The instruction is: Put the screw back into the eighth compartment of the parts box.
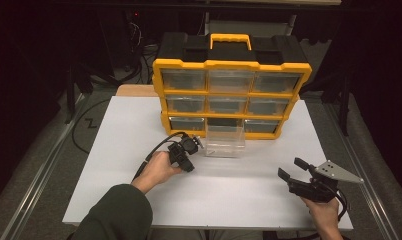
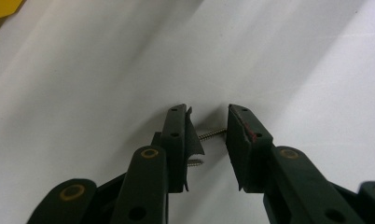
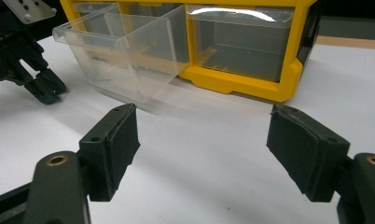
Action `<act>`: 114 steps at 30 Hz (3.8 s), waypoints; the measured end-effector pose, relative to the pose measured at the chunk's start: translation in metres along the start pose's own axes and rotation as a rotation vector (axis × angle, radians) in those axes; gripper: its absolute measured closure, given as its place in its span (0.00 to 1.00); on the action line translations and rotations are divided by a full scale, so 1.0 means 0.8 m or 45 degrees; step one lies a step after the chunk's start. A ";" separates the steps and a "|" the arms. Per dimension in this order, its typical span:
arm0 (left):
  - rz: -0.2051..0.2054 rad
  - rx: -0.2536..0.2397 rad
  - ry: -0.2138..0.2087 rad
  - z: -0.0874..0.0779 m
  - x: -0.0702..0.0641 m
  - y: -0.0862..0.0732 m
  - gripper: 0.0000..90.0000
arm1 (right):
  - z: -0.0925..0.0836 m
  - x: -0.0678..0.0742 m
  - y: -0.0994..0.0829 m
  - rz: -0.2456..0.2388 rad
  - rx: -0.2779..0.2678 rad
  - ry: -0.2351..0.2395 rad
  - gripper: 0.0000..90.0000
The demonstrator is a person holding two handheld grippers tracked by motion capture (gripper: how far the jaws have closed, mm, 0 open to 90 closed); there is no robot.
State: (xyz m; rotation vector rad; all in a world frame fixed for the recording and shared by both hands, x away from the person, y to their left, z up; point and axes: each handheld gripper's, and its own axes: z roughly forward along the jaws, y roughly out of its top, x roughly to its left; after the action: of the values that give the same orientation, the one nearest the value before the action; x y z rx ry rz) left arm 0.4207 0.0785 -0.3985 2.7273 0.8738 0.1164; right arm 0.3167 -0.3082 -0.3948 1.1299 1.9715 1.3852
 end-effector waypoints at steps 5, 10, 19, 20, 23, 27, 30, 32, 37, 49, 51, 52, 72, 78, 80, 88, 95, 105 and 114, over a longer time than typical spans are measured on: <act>0.006 -0.003 0.003 -0.001 -0.001 0.000 0.77 | 0.000 0.000 0.000 0.000 0.000 0.001 0.29; 0.007 -0.016 0.007 -0.004 0.000 -0.002 0.82 | 0.000 0.000 0.000 0.000 -0.001 0.000 0.29; 0.020 -0.010 -0.002 -0.003 -0.001 -0.002 0.87 | 0.000 0.000 0.000 0.000 -0.001 0.001 0.29; 0.020 -0.010 0.000 -0.003 -0.002 -0.002 0.87 | 0.000 0.000 0.000 0.001 -0.001 0.001 0.29; 0.022 -0.011 0.003 -0.003 -0.002 -0.002 0.87 | 0.000 0.000 0.000 0.001 -0.002 0.005 0.29; 0.014 -0.019 -0.003 -0.002 -0.004 -0.002 0.86 | 0.000 0.000 0.000 0.004 -0.002 0.005 0.29; 0.019 -0.018 -0.003 -0.002 -0.004 -0.003 0.86 | 0.000 0.000 0.000 0.000 -0.002 0.005 0.29; 0.021 -0.019 -0.003 -0.002 -0.004 -0.003 0.86 | 0.000 0.000 0.000 0.006 -0.001 0.004 0.29; 0.038 -0.018 0.001 -0.002 -0.006 -0.002 0.89 | 0.000 0.000 0.000 0.001 -0.001 0.006 0.29; 0.046 -0.045 0.003 -0.003 -0.004 -0.001 0.96 | 0.000 0.000 0.000 0.001 -0.002 0.005 0.29; 0.051 -0.046 0.004 -0.002 -0.005 -0.001 0.97 | 0.000 0.000 0.000 0.001 -0.002 0.006 0.29; 0.051 -0.043 0.003 -0.003 -0.005 -0.001 0.96 | 0.000 0.000 0.000 0.001 -0.001 0.006 0.29; 0.086 -0.021 0.019 0.002 -0.009 -0.002 0.95 | 0.000 0.000 0.000 0.000 -0.002 0.006 0.29; 0.087 -0.022 0.015 0.002 -0.008 -0.002 0.96 | 0.000 0.001 0.000 0.001 0.001 0.003 0.29; 0.087 -0.022 0.016 0.002 -0.008 -0.002 0.96 | 0.000 0.000 0.000 0.001 0.001 0.003 0.29; 0.097 -0.044 0.002 -0.003 -0.007 -0.001 0.97 | 0.000 0.000 0.000 0.000 -0.001 0.005 0.29; 0.102 -0.078 -0.002 -0.019 -0.007 0.002 0.97 | 0.000 0.000 0.000 0.006 -0.003 0.005 0.29; 0.093 -0.162 -0.030 -0.046 -0.004 0.007 0.97 | 0.000 0.000 0.000 -0.007 0.001 0.004 0.29; 0.098 -0.207 -0.052 -0.068 -0.002 0.020 0.97 | -0.002 0.000 0.001 0.005 -0.011 0.004 0.29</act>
State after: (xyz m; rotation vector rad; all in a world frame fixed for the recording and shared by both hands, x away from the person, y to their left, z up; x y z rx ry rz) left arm 0.4191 0.0780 -0.3416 2.6024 0.7160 0.1399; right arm 0.3159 -0.3087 -0.3938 1.1291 1.9644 1.3968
